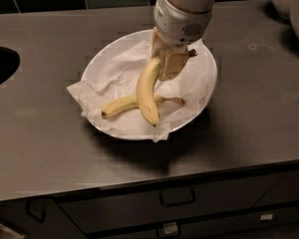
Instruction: Pick banana from white bowl
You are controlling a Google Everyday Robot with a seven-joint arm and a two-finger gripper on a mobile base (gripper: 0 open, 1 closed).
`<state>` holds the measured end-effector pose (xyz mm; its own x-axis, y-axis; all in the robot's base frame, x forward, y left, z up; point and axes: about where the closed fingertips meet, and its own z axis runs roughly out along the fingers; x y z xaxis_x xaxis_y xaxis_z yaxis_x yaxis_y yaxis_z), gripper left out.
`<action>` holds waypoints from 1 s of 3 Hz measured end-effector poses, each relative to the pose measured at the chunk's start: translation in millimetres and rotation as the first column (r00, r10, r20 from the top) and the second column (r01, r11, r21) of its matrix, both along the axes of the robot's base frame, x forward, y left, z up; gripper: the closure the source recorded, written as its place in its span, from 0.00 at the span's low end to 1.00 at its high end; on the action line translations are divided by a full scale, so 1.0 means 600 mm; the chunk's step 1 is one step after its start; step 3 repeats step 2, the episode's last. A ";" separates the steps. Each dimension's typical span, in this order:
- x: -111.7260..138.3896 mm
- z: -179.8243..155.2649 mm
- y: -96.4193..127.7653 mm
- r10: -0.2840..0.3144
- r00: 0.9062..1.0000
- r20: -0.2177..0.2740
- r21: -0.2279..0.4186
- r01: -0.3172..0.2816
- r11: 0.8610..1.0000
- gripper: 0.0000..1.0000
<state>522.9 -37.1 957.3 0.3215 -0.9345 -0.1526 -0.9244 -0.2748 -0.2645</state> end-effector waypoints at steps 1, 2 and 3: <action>-0.012 0.072 -0.038 -0.018 0.996 0.087 0.027 0.016 1.000 1.00; -0.013 0.075 -0.038 -0.018 0.996 0.089 0.029 0.015 0.999 1.00; -0.013 0.075 -0.038 -0.018 0.996 0.089 0.029 0.015 0.999 1.00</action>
Offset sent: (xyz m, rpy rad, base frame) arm -0.0075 -0.0291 0.0690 0.0098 -0.1074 -0.0121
